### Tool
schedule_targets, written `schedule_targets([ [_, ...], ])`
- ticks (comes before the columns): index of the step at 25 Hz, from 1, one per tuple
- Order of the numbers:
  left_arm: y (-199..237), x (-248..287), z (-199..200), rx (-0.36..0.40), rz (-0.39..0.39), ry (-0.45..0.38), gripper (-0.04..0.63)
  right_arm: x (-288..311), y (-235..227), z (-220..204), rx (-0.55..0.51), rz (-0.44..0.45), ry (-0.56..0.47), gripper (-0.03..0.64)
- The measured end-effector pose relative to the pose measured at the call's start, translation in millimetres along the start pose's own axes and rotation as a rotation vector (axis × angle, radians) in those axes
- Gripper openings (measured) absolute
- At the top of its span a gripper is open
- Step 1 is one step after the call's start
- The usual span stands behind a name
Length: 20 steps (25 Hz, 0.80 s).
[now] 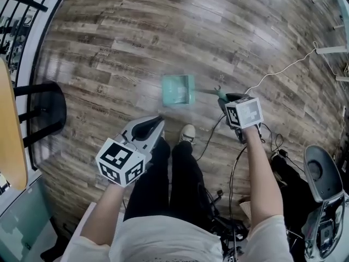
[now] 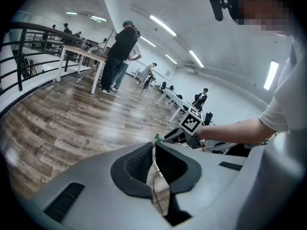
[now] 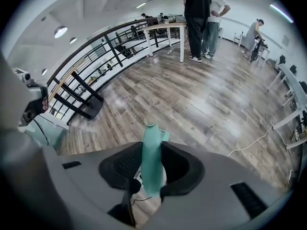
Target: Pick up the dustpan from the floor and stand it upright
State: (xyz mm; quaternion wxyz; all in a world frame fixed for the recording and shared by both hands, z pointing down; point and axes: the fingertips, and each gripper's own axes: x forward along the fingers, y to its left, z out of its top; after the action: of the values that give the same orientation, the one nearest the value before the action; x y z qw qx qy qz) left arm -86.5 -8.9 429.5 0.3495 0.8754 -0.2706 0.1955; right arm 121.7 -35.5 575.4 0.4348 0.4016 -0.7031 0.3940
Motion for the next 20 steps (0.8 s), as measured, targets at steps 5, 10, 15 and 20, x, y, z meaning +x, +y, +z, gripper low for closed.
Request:
schedule_targets([
  [5,-10,4,5,0.01,-0.012,-0.003,0.026,-7,-3,2,-0.011,-0.008,-0.083,0.138],
  [10,-15,4,4,0.016,-0.012,-0.005,0.026,-10,-3,0,-0.016,-0.003,-0.125,0.14],
  [15,-21,4,2,0.019,-0.014,-0.005,0.026,-14,-3,1,-0.011,0.01,-0.144,0.18],
  [20,-25,2,3,0.022,-0.012,-0.009,0.026,-22,-2,3,-0.019,0.019,-0.156,0.198],
])
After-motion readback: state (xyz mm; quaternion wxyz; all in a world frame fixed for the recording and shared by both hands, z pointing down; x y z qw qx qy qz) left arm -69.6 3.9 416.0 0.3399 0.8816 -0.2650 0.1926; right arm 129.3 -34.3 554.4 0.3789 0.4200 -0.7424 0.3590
